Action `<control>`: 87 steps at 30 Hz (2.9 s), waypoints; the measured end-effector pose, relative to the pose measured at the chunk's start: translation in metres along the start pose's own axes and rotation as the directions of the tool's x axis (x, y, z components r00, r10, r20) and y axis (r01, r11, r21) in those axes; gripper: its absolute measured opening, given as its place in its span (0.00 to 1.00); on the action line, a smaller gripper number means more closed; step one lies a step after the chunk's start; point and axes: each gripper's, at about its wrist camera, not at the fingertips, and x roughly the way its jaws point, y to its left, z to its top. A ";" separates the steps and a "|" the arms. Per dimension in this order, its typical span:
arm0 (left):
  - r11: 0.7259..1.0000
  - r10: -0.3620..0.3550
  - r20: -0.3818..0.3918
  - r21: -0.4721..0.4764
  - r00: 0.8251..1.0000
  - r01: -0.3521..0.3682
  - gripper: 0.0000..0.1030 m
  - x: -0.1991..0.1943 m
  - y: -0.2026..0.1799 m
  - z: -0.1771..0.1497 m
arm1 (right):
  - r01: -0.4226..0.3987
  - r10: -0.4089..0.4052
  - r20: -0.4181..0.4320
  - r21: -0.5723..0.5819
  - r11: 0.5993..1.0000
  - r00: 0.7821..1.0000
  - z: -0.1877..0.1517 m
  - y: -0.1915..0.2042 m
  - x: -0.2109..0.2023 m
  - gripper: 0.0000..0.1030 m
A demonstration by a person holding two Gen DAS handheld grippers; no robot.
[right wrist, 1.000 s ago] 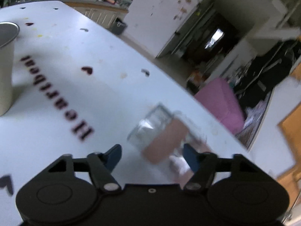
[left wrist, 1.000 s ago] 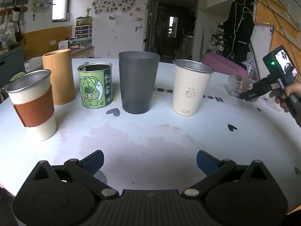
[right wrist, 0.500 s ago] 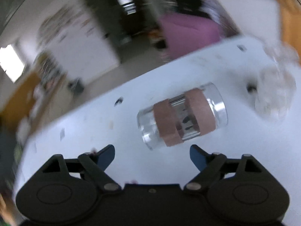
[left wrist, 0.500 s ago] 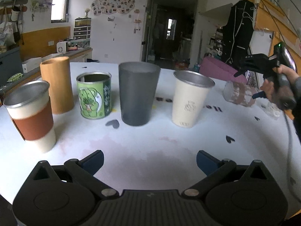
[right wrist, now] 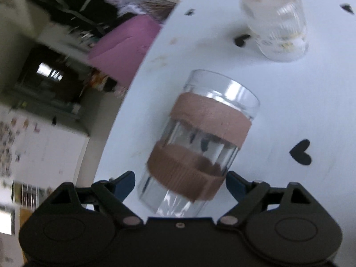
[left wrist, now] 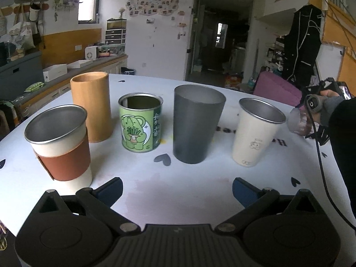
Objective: Flip cup upright
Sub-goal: 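Lift the banded glass with the right tool and rotate it upright, then carry the upright glass with the right tool toward the row of cups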
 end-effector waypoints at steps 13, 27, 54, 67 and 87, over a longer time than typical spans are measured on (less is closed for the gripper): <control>0.999 -0.035 -0.007 0.013 0.999 0.035 1.00 -0.002 -0.017 -0.006 | -0.160 0.109 -0.219 -0.227 0.961 0.970 0.006 -0.038 -0.022 0.83; 0.982 -0.189 0.015 -0.023 0.982 0.189 1.00 -0.024 -0.033 -0.025 | -0.369 0.058 -0.507 -0.540 0.756 0.860 -0.032 -0.089 -0.106 0.82; 0.824 -0.565 -0.234 -0.122 0.791 0.553 0.95 0.016 -0.086 0.004 | -0.684 0.041 -0.710 -0.659 0.313 0.703 -0.130 -0.167 -0.208 0.82; 0.826 -0.552 -0.359 -0.115 0.752 0.552 0.95 0.050 -0.113 0.006 | -0.675 0.046 -0.685 -0.702 0.227 0.727 -0.142 -0.166 -0.220 0.82; 0.912 -0.395 -0.101 0.075 0.913 0.403 0.75 -0.022 -0.069 0.018 | -0.659 0.126 -0.648 -0.748 0.083 0.751 -0.159 -0.165 -0.240 0.84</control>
